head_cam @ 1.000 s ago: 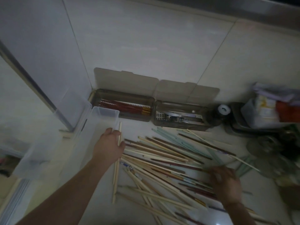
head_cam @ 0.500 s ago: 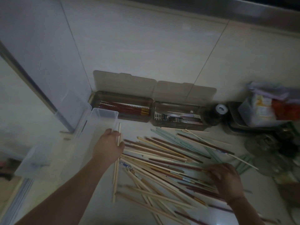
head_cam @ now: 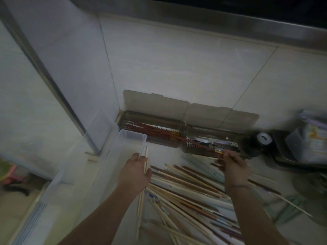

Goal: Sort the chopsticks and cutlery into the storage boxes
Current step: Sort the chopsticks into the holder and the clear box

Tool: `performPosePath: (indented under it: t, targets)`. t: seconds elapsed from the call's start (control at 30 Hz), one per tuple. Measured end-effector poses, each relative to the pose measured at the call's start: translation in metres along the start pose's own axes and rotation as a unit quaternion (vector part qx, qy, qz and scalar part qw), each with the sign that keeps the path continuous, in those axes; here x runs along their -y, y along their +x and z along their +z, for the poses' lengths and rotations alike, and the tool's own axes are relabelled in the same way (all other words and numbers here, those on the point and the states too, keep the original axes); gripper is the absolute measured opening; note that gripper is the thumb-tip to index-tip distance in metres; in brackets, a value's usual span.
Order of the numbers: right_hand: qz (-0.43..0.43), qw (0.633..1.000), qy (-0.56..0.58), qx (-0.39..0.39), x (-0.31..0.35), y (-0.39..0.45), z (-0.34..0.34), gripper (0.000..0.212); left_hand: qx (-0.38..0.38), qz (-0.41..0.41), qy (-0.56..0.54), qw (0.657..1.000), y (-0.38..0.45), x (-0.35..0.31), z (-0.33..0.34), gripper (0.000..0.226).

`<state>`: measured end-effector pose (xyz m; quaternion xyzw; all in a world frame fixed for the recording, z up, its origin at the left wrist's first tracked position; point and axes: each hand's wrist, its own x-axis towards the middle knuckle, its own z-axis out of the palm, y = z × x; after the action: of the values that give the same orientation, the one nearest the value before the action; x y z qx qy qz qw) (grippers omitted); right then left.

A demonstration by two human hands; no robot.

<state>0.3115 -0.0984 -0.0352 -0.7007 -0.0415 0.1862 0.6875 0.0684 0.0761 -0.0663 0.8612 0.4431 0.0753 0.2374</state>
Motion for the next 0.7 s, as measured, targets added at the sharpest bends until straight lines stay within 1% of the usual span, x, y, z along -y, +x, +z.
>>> performPosePath:
  t: [0.1,0.2,0.23,0.27,0.37,0.43,0.5,0.6,0.7]
  targets:
    - [-0.019,0.999,-0.011,-0.030,0.007,0.006,0.055,0.013,0.004,-0.002,-0.005,1.000,0.000,-0.001,0.000,0.039]
    - [-0.002,0.999,-0.011,-0.051,0.008,0.011,0.095,0.023,0.008,-0.005,-0.002,1.000,0.000,-0.001,0.000,0.039]
    - [0.005,0.999,-0.024,-0.049,0.007,0.013,0.104,0.023,0.008,-0.005,-0.002,1.000,0.000,-0.001,0.000,0.039]
    - [0.015,0.999,-0.038,-0.036,0.005,0.014,0.111,0.020,0.008,-0.005,-0.002,1.000,0.000,-0.001,0.000,0.039]
    - [0.074,0.993,-0.079,0.045,0.001,0.013,0.122,0.017,0.006,-0.004,-0.005,1.000,-0.001,-0.001,0.000,0.039]
    - [0.076,0.990,-0.102,0.066,0.000,0.015,0.117,0.014,0.002,-0.003,-0.009,1.000,-0.001,-0.001,0.001,0.038]
    - [0.032,0.992,-0.115,0.050,-0.001,0.017,0.099,0.011,0.001,-0.002,-0.011,1.000,-0.001,-0.001,0.001,0.038]
    - [-0.021,0.989,-0.144,0.035,-0.004,0.016,0.051,0.011,0.006,0.002,-0.009,1.000,-0.001,-0.002,0.002,0.038]
    - [-0.022,0.974,-0.223,0.009,-0.018,0.008,-0.010,0.008,0.002,0.003,-0.011,1.000,0.000,-0.003,0.002,0.035]
